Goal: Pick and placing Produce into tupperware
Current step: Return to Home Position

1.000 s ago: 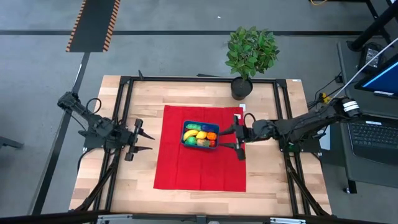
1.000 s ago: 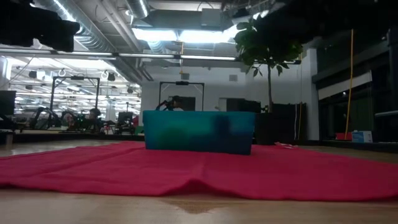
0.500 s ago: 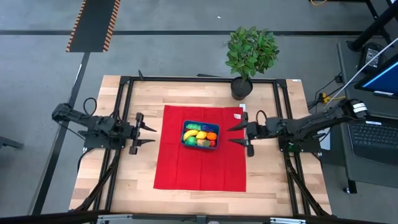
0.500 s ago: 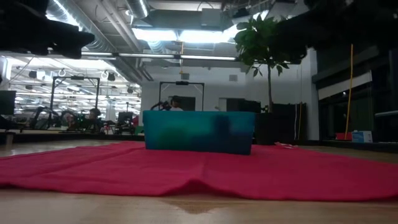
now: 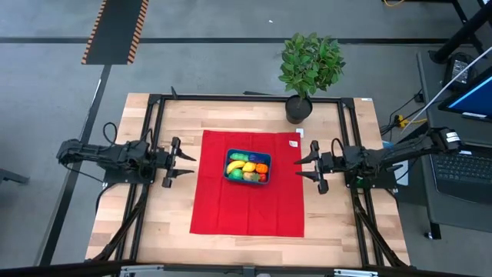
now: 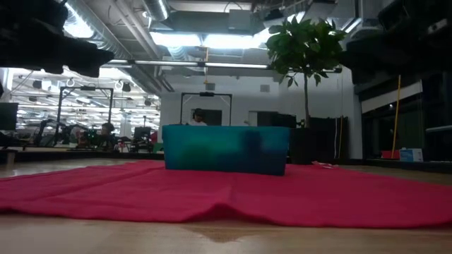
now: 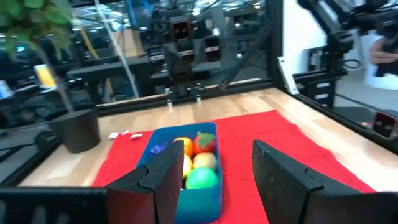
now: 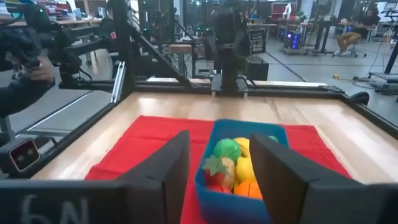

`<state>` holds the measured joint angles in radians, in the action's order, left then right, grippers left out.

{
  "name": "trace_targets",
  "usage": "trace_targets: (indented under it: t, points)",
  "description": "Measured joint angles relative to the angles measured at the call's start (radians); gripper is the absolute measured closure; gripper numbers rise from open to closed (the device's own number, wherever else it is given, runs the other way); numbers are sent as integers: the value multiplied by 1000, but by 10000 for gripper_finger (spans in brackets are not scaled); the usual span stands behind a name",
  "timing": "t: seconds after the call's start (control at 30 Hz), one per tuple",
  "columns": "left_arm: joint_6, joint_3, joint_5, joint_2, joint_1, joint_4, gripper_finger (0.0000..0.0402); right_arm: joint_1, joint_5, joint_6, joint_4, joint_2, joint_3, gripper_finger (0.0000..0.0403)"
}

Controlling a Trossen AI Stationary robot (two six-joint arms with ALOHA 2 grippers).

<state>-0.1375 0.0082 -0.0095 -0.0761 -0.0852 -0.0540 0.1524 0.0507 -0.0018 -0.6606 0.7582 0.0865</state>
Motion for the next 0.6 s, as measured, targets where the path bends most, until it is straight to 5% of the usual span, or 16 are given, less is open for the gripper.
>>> trace_targets:
  t: [0.13, 0.6]
  points:
    - [0, 0, 57, 0, 26, 1, 223, 0, 4, 11, -16, -30, -44, 242]
    - [-4, 0, 20, 0, 35, 18, 223, 0, 100, -22, -45, -46, -80, 244]
